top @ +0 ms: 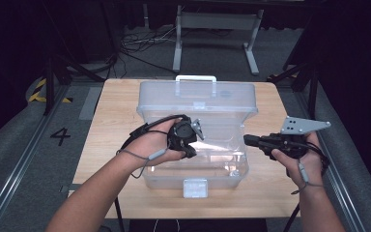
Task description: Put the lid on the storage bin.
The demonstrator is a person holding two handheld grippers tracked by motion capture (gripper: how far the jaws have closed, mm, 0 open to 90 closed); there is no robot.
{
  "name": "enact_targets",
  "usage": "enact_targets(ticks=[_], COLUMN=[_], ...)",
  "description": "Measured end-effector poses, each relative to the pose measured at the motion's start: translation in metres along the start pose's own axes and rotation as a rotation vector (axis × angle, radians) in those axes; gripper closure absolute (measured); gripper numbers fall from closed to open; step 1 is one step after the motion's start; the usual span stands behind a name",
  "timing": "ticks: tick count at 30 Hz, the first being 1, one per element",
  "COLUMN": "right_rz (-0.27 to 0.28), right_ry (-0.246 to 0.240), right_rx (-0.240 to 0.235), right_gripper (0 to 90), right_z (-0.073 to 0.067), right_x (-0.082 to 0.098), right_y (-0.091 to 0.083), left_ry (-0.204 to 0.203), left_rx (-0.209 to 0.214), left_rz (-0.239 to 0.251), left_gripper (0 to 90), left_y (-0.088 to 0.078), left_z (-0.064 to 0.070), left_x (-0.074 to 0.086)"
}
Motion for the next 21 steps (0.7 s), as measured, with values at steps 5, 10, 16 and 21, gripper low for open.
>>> enact_targets(ticks=[5,10,16,21], right_rz=[0.033,0.007,-0.006,-0.003], right_ry=[0.039,0.068,0.066,0.073], right_rx=[0.023,0.027,0.039,0.036], right_gripper=[90.0,90.0,90.0,90.0], right_z=[0.008,0.014,0.015,0.015], right_x=[-0.002,0.004,0.008,0.007], right_y=[-0.002,-0.001,0.003,0.002], left_ry=[-0.01,-0.027,-0.038,-0.049], left_rx=[-0.015,-0.038,-0.04,-0.037], left_rz=[0.009,0.041,0.055,0.071], left_gripper=[83.6,80.9,82.7,83.8], left_y=[0.0,-0.013,-0.019,-0.024], left_z=[0.002,0.012,0.014,0.014], left_x=[0.002,0.006,0.012,0.017])
Point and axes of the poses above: each handheld gripper's, and its own axes: y roughly forward along the jaws, x roughly out of its underside, z roughly to its right, the point moved 10 cm from there along y, roughly forward along the jaws, and after that the axes turned 4 degrees about x, right-handed, at the moved point
